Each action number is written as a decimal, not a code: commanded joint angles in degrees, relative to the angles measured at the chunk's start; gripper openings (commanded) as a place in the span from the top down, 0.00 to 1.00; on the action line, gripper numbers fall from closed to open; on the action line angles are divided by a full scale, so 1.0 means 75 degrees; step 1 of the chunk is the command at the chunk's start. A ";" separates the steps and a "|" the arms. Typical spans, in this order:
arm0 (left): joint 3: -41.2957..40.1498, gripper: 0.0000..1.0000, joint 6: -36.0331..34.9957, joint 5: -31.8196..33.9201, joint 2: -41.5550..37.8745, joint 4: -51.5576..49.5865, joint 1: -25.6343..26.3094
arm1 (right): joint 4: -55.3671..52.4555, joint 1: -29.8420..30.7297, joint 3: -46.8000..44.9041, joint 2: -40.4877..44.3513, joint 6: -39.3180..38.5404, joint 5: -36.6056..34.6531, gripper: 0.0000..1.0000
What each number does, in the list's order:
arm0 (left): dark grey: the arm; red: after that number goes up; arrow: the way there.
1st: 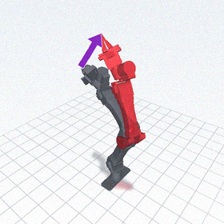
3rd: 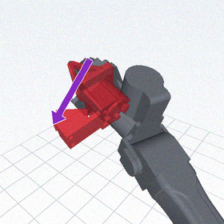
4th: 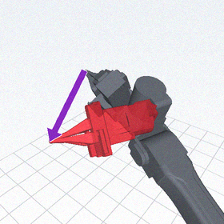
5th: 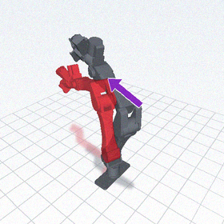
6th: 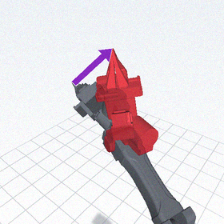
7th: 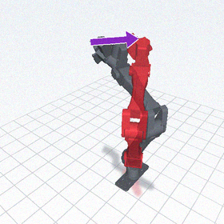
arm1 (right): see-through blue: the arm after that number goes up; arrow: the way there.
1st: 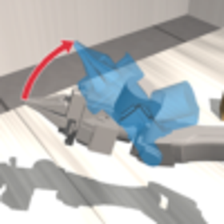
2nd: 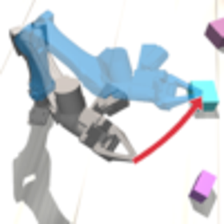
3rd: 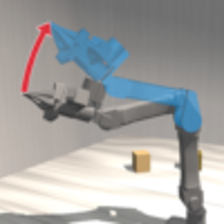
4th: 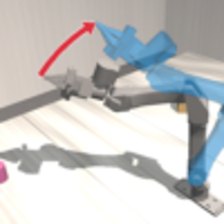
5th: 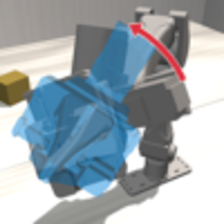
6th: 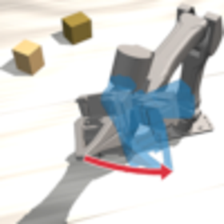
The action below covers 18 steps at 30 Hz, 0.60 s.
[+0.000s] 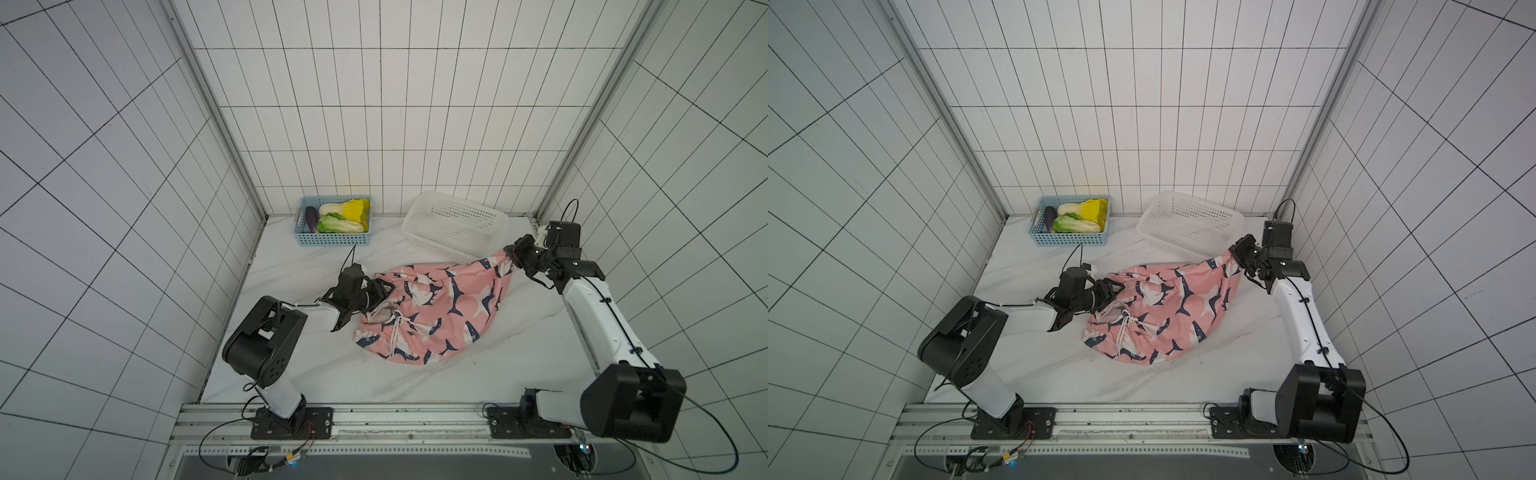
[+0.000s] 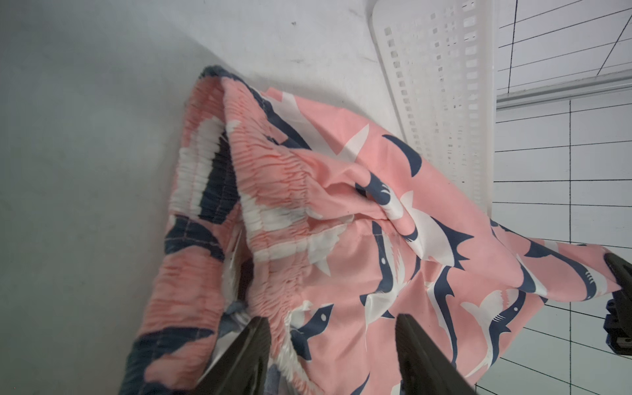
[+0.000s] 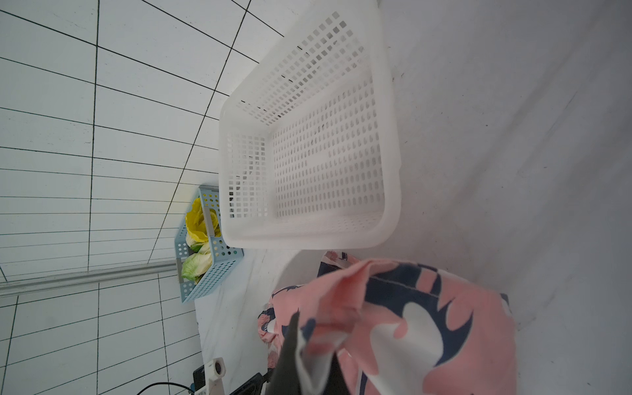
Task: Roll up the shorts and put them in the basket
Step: Fold the shorts at the center of the board.
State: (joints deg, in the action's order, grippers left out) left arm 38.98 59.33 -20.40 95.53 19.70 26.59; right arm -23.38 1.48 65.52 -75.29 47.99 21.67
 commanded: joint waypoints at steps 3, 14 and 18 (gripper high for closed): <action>0.0001 0.38 -0.0290 0.0390 -0.0332 -0.0574 0.0107 | 0.0116 0.0056 -0.0166 0.0007 -0.0082 -0.0086 1.00; 0.0171 0.31 -0.0284 0.0454 -0.0058 -0.0601 0.0265 | 0.0129 0.0084 -0.0160 0.0006 -0.0066 -0.0065 1.00; 0.0279 0.32 -0.0213 0.0225 0.0253 0.0060 0.0263 | 0.0135 0.0092 -0.0200 0.0042 -0.0064 -0.0072 1.00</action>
State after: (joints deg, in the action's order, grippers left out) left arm 39.35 57.89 -17.96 95.22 16.12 28.40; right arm -23.35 1.54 65.52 -75.29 48.01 21.69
